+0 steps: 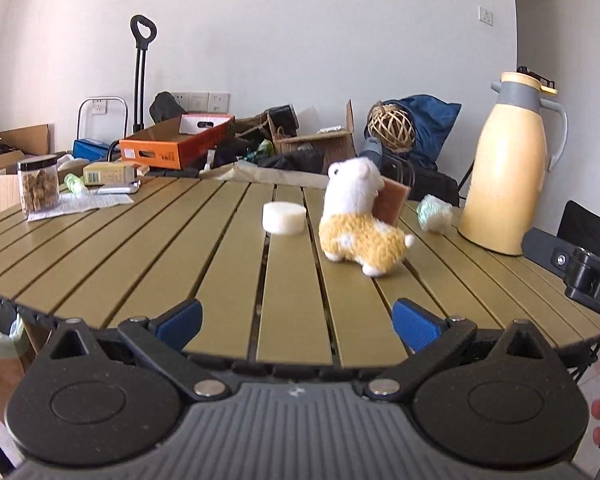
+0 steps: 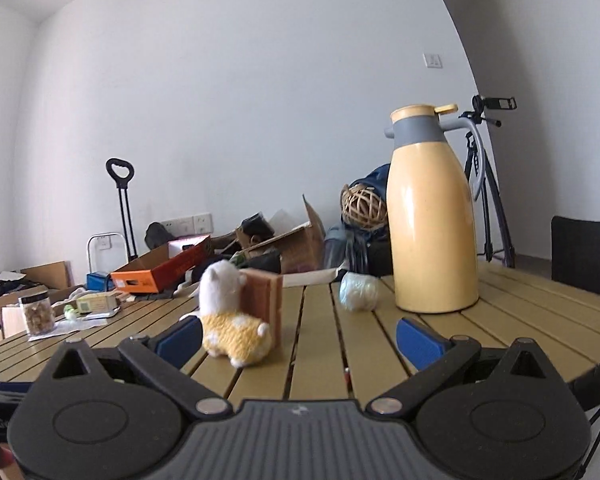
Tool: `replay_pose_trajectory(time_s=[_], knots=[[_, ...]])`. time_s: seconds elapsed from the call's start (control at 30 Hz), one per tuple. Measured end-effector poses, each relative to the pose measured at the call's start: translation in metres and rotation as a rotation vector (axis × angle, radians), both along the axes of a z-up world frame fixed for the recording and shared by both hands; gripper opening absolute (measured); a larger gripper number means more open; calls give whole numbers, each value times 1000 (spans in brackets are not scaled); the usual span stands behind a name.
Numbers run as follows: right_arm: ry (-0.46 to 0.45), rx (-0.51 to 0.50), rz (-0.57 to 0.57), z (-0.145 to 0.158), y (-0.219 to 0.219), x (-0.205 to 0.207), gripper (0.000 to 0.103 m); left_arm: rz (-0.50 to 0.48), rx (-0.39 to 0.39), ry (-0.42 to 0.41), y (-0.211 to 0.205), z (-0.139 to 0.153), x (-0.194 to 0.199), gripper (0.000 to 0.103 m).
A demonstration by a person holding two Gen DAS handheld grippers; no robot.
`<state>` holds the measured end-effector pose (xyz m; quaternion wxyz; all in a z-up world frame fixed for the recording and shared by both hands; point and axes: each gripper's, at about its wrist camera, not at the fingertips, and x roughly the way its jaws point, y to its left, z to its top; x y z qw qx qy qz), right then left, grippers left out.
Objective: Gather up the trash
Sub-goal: 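Raise both tools from the bin back up to the table, then close the left gripper on the white-and-yellow plush alpaca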
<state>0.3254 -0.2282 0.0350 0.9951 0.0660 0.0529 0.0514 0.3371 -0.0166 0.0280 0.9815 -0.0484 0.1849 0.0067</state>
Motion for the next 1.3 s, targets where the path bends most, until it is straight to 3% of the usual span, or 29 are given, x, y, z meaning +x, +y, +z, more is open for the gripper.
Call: replay_pose_trajectory(time_s=[0.43, 0.73, 0.87, 1.07, 1.3], knots=[[3, 35, -64, 7, -15, 49, 103, -70, 24, -7, -5, 18, 74, 103], [62, 52, -167, 0, -31, 85, 103, -171, 45, 91, -18, 10, 138, 103], [76, 50, -180, -5, -38, 93, 103, -237, 131, 126, -37, 2, 157, 103], [122, 76, -202, -13, -50, 93, 103, -292, 198, 140, -57, -9, 176, 103], [172, 182, -240, -19, -71, 88, 103, -294, 217, 160, -61, -17, 197, 103]])
